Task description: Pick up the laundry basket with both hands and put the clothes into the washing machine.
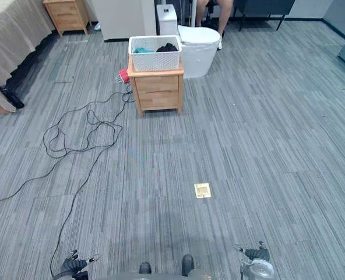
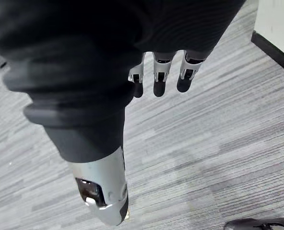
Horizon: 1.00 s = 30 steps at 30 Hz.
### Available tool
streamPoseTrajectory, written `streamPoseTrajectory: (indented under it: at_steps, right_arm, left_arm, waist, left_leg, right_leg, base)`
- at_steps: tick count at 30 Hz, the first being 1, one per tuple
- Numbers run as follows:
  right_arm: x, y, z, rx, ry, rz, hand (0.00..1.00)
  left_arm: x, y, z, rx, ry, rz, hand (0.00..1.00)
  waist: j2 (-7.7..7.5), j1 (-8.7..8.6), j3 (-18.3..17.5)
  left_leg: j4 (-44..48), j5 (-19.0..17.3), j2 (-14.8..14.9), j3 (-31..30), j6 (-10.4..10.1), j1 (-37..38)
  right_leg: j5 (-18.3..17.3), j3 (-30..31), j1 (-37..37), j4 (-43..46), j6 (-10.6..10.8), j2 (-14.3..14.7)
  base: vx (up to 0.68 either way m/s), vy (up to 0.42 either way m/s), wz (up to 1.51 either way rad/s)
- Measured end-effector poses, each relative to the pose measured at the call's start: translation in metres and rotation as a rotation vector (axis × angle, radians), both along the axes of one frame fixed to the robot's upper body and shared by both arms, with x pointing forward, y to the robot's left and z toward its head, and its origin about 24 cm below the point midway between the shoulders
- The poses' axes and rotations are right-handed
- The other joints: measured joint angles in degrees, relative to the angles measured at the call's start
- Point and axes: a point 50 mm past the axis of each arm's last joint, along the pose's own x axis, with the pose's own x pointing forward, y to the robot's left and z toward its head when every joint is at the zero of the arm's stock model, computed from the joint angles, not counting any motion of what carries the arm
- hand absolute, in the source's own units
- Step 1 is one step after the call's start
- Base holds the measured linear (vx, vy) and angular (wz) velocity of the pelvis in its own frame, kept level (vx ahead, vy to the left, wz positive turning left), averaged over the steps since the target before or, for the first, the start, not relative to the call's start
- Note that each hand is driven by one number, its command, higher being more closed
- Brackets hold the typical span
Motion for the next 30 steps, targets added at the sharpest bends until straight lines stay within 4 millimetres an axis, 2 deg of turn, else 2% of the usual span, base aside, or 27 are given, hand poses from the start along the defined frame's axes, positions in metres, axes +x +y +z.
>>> streamPoseTrajectory:
  at_steps: [1,2,3,4,5,7,8,9,10,11,12,13,14,15,16,17,18,19,20,21,23,24,25,26,27,29,30]
  right_arm:
    - [0.000,0.001,0.000,0.003,-0.001,-0.001,0.00]
    - [0.000,0.004,-0.001,0.011,0.000,-0.001,0.00]
    - [0.003,0.009,-0.002,0.017,-0.006,0.002,0.00]
    - [0.004,0.012,-0.002,0.020,-0.008,0.010,0.00]
    - [0.001,0.017,-0.005,0.031,0.008,0.023,0.00]
    - [0.001,0.020,-0.006,0.036,0.024,0.036,0.00]
    - [0.003,0.019,-0.006,0.035,0.022,0.040,0.00]
    - [0.007,0.019,-0.004,0.030,0.012,0.043,0.00]
    - [0.009,0.018,-0.003,0.027,0.007,0.045,0.00]
    - [0.011,0.016,-0.002,0.019,0.004,0.048,0.00]
    - [0.007,0.014,-0.002,0.012,0.014,0.046,0.00]
    - [0.006,0.013,-0.002,0.006,0.020,0.048,0.00]
    - [0.007,0.011,-0.001,0.002,0.016,0.049,0.00]
    - [0.011,0.014,-0.001,0.008,0.003,0.054,0.00]
    - [0.012,0.016,0.000,0.011,-0.003,0.055,0.00]
    - [0.013,0.017,0.000,0.015,-0.011,0.061,0.00]
    - [0.016,0.019,0.002,0.012,-0.024,0.075,0.00]
    - [0.022,0.024,0.004,0.014,-0.052,0.089,0.00]
    - [0.025,0.026,0.006,0.014,-0.065,0.094,0.00]
    - [0.028,0.028,0.008,0.019,-0.085,0.091,0.00]
    - [0.031,0.030,0.010,0.020,-0.108,0.086,0.00]
    - [0.033,0.029,0.012,0.015,-0.119,0.088,0.00]
    - [0.035,0.029,0.013,0.015,-0.121,0.089,0.00]
    - [0.036,0.030,0.013,0.016,-0.123,0.092,0.00]
    - [0.036,0.030,0.013,0.016,-0.121,0.096,0.00]
    - [0.034,0.028,0.012,0.012,-0.114,0.086,0.00]
    - [0.030,0.031,0.009,0.020,-0.099,0.086,0.00]
  left_arm:
    - [0.001,0.000,0.001,0.001,-0.007,0.000,0.00]
    - [0.004,-0.001,0.001,-0.001,-0.016,-0.003,0.00]
    - [0.005,-0.003,0.001,-0.006,-0.018,-0.015,0.00]
    - [0.010,-0.003,0.002,-0.003,-0.027,-0.025,0.00]
    - [0.016,-0.003,0.004,0.001,-0.038,-0.048,0.00]
    - [0.028,-0.003,0.008,0.009,-0.063,-0.062,0.00]
    - [0.036,-0.002,0.010,0.013,-0.083,-0.067,0.00]
    - [0.046,-0.002,0.013,0.014,-0.108,-0.070,0.00]
    - [0.049,-0.003,0.014,0.013,-0.116,-0.071,0.00]
    - [0.057,-0.004,0.017,0.016,-0.135,-0.075,0.00]
    - [0.060,-0.004,0.018,0.021,-0.143,-0.076,0.00]
    - [0.060,-0.005,0.017,0.020,-0.141,-0.072,0.00]
    - [0.060,-0.008,0.017,0.014,-0.141,-0.072,0.00]
    - [0.061,-0.010,0.016,0.011,-0.142,-0.073,0.00]
    - [0.060,-0.011,0.015,0.005,-0.143,-0.065,0.00]
    - [0.057,-0.015,0.013,-0.015,-0.146,-0.032,0.00]
    - [0.055,-0.018,0.012,-0.027,-0.148,-0.019,0.00]
    - [0.056,-0.021,0.013,-0.033,-0.157,-0.020,0.00]
    - [0.058,-0.022,0.014,-0.035,-0.165,-0.021,0.00]
    - [0.061,-0.025,0.015,-0.040,-0.183,-0.023,0.00]
    - [0.066,-0.030,0.019,-0.050,-0.215,-0.027,0.00]
    - [0.070,-0.033,0.021,-0.056,-0.233,-0.031,0.00]
    - [0.071,-0.034,0.021,-0.061,-0.237,-0.037,0.00]
    - [0.072,-0.036,0.022,-0.070,-0.242,-0.052,0.00]
    - [0.072,-0.037,0.022,-0.070,-0.243,-0.057,0.00]
    - [0.065,-0.037,0.018,-0.073,-0.222,-0.051,0.00]
    - [0.058,-0.034,0.016,-0.066,-0.202,-0.047,0.00]
  waist:
    - [-0.05,0.02,0.05]
    - [-0.02,0.07,0.60]
    - [0.18,0.06,1.44]
    - [0.33,-0.10,1.96]
    - [0.64,-0.30,2.95]
    - [0.40,-0.43,3.87]
    - [0.06,-1.03,4.20]
    - [0.17,-2.35,4.75]
    - [0.31,-3.03,5.14]
    - [-0.26,-3.95,5.98]
    - [-1.10,-4.42,6.03]
    - [-0.92,-4.81,6.02]
    - [-0.06,-5.29,5.78]
    - [0.72,-5.01,6.06]
    - [1.11,-5.03,6.29]
    - [1.78,-4.69,6.63]
    - [2.29,-4.27,6.63]
    - [2.44,-3.40,6.72]
    - [2.26,-3.04,6.83]
    - [1.61,-2.43,7.11]
    - [1.33,-1.60,7.13]
    - [1.30,-1.20,7.25]
    - [1.78,-0.92,7.16]
    - [1.73,0.00,7.15]
    - [1.40,0.62,7.19]
    - [1.53,1.54,6.81]
    - [0.95,1.81,6.28]
  left_leg:
    - [1.26,-0.99,-0.02,0.39,0.26,-0.58]
    - [3.37,-2.96,-0.24,0.50,0.91,-0.70]
    - [4.12,-5.28,-0.44,0.43,1.77,0.25]
    - [4.53,-5.85,-0.54,0.31,2.50,1.24]
    - [4.51,-6.85,-0.75,0.40,3.04,3.19]
    - [2.65,-7.28,-0.73,0.27,2.39,6.66]
    - [0.78,-7.35,-0.65,-0.15,2.27,8.97]
    - [-1.67,-7.23,-0.16,-1.23,2.06,11.00]
    - [-2.78,-7.08,0.26,-1.41,1.78,12.24]
    - [-4.59,-6.53,0.25,-1.70,0.82,15.00]
    - [-4.65,-6.96,-0.12,-2.27,-1.05,17.23]
    - [-4.36,-7.39,0.50,-2.93,-1.80,18.21]
    - [-1.15,-7.27,2.13,-3.82,-3.14,18.08]
    - [5.62,-4.98,3.25,-3.37,-7.04,16.50]
    - [10.70,-3.00,3.98,-3.30,-8.53,15.22]
    - [24.95,4.94,5.67,-3.32,-8.32,10.93]
    - [37.47,6.27,8.32,-3.54,-8.55,6.00]
    - [50.63,5.17,11.73,-1.73,-7.24,0.37]
    - [54.70,4.37,13.22,-0.62,-5.99,-2.19]
    - [58.18,3.03,14.60,1.31,-3.85,-7.07]
    - [55.83,2.09,15.54,4.56,-2.46,-13.23]
    - [50.88,1.67,15.47,6.28,-1.84,-17.49]
    - [46.74,1.52,15.29,7.04,-1.72,-19.01]
    - [35.32,1.65,13.64,8.83,-1.94,-20.56]
    - [21.52,3.08,10.71,8.50,-3.57,-20.65]
    - [6.26,5.09,8.39,7.09,-6.30,-20.21]
    - [5.05,9.13,7.66,6.39,-4.14,-20.30]
  right_leg:
    - [-1.63,0.07,-1.54,3.20,0.57,-0.37]
    - [-4.24,-0.47,-4.14,10.65,2.55,-1.38]
    - [-4.51,-2.51,-8.56,21.61,3.18,-2.54]
    - [-5.19,-3.64,-11.84,27.79,3.89,-3.29]
    - [-7.09,-5.50,-15.43,33.59,3.11,-4.54]
    - [-7.84,-8.45,-18.82,32.54,2.73,-5.15]
    - [-7.20,-10.00,-20.55,27.72,2.12,-4.57]
    - [-4.75,-10.93,-21.83,20.51,0.86,-3.85]
    - [-2.82,-10.88,-22.17,16.55,0.62,-3.32]
    - [1.97,-10.68,-22.18,8.20,0.62,-2.40]
    - [6.23,-9.21,-22.37,4.86,-0.41,-2.17]
    - [10.60,-8.33,-22.17,6.64,-2.67,-1.98]
    - [9.31,-8.72,-23.78,13.42,-6.93,-1.33]
    - [5.05,-9.52,-23.56,18.26,-7.62,-1.03]
    - [3.03,-9.66,-22.34,19.54,-8.19,-0.74]
    - [-0.18,-9.73,-18.20,19.88,-8.73,0.18]
    - [-1.51,-9.94,-14.50,18.64,-9.39,0.97]
    - [-2.40,-9.96,-9.60,16.73,-10.28,2.13]
    - [-2.58,-9.86,-7.04,15.40,-10.48,2.45]
    - [-3.22,-9.76,-1.43,12.14,-10.26,2.34]
    - [-4.32,-9.59,5.24,7.17,-9.58,2.18]
    - [-5.42,-9.67,8.69,4.02,-8.38,2.28]
    - [-5.65,-9.65,9.96,3.01,-8.23,2.43]
    - [-6.48,-9.25,12.33,1.30,-7.59,2.09]
    - [-8.01,-8.81,14.56,0.34,-6.46,1.26]
    - [-10.85,-7.40,17.10,0.07,-4.73,0.73]
    - [-13.46,-6.40,19.15,0.37,-3.61,-0.34]
  base:
    - [0.10,0.094,-0.22]
    - [0.10,0.114,-0.21]
    - [0.11,0.120,-0.16]
    - [0.18,0.115,-0.13]
    - [0.29,0.093,0.03]
    - [0.36,0.070,0.05]
    - [0.56,0.007,0.29]
    - [0.60,-0.023,0.38]
    - [0.67,-0.071,0.52]
    - [0.62,-0.100,0.47]
    - [0.61,-0.112,0.46]
    - [0.62,-0.150,0.41]
    - [0.63,-0.193,0.22]
    - [0.65,-0.214,0.14]
    - [0.69,-0.234,0.00]
    - [0.70,-0.226,0.03]
    - [0.80,-0.238,-0.04]
    - [0.63,-0.174,-0.05]
    - [0.59,-0.124,-0.03]
    - [0.57,-0.091,0.06]
    - [0.54,-0.057,0.07]
    - [0.40,0.000,0.03]
    - [0.59,0.071,-0.03]
    - [0.49,0.102,-0.11]
    - [0.50,0.122,-0.15]
    - [0.61,0.245,-0.33]
    - [0.69,0.317,-0.45]
